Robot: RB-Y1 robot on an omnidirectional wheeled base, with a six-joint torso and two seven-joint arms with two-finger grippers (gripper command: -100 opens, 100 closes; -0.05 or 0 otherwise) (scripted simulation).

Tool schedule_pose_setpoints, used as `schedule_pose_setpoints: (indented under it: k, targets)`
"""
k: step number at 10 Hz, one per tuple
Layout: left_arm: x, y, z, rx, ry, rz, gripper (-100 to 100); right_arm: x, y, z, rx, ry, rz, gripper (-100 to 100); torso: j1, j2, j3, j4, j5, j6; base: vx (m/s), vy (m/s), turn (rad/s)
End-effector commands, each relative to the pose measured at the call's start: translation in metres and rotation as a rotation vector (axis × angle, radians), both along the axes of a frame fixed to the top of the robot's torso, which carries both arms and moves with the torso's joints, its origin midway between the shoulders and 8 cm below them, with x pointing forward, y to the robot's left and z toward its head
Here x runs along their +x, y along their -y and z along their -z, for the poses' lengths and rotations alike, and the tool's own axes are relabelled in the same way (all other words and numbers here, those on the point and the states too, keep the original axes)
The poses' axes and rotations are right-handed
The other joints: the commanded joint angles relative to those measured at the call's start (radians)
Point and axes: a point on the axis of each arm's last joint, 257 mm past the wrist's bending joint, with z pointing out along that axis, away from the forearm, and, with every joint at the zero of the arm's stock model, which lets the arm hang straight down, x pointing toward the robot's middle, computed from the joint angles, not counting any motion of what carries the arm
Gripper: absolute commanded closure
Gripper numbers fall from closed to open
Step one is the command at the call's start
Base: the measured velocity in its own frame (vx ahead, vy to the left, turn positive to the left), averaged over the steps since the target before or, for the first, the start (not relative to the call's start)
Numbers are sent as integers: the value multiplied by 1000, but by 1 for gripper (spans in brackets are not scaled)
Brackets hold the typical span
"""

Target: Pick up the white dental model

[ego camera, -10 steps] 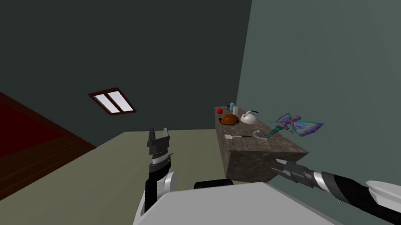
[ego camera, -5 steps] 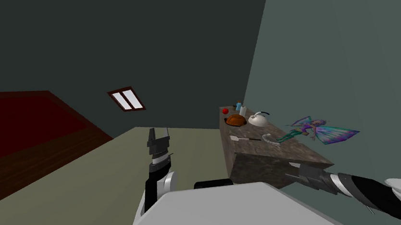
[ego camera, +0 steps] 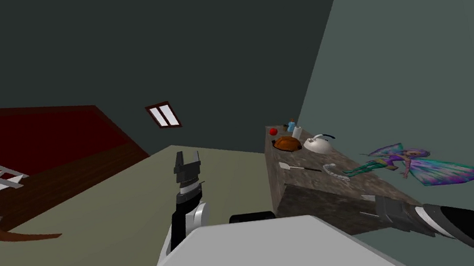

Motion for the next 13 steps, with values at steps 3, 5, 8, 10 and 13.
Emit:
schedule_pose_setpoints:
  k: [3, 5, 8, 10, 13]
  targets:
    - [0, 0, 0, 0, 0, 0, 0, -14, 42, -14, -108, -71, -26, -100, -1, -1, -1, 0, 0, 0, 18, -4, 208]
    - [0, 0, 0, 0, 0, 0, 0, -24, 66, -25, -170, -116, -41, -100, -1, -1, -1, 0, -1, 0, 27, -15, 193]
    - [0, 0, 0, 0, 0, 0, 0, -51, 82, -25, -206, -192, -57, -100, -6, -6, -3, -1, -1, 0, 102, -79, 271]
    - [0, 0, 0, 0, 0, 0, 0, -48, 81, -25, -205, -178, -55, 0, -4, -6, -4, -2, -2, 1, 44, -30, 28]
    - [0, 0, 0, 0, 0, 0, 0, -59, 79, -9, -202, -177, -39, -100, -2, -1, -1, 0, -1, 1, 22, -18, 81]
